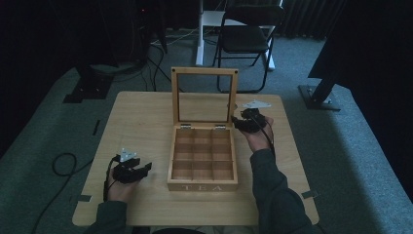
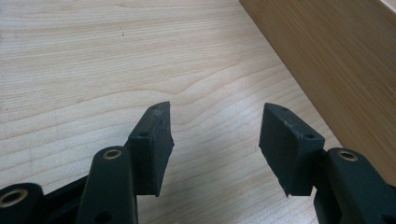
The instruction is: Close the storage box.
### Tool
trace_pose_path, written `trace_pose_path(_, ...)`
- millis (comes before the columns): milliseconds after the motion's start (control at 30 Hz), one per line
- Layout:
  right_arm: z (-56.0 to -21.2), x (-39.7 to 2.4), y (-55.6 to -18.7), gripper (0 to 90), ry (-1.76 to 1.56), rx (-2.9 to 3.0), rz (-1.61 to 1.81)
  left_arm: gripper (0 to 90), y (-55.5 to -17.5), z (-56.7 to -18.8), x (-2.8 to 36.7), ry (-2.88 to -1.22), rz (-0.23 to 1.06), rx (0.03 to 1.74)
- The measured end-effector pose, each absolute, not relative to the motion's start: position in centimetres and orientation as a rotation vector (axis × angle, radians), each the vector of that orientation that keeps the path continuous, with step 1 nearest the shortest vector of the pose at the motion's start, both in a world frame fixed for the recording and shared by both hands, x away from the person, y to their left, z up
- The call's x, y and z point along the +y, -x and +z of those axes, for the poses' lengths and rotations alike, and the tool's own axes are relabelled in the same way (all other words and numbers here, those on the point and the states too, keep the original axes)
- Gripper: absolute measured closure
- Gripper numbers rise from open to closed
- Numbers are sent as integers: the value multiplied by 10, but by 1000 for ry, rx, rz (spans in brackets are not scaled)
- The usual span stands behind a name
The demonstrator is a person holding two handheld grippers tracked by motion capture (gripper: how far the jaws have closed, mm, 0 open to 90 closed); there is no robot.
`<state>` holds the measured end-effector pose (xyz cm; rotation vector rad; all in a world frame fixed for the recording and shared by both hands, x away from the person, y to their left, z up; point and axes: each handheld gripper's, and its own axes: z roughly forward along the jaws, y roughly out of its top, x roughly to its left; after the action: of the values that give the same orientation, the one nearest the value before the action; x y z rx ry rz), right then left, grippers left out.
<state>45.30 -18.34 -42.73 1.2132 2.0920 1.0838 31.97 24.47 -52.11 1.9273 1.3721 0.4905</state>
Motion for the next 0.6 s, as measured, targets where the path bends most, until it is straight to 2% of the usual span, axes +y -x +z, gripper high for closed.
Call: trace_pose_path(600, -418, -183, -484, 506, -1256, 2083, 1190, 440, -320, -513, 243, -1895, 444, 1350)
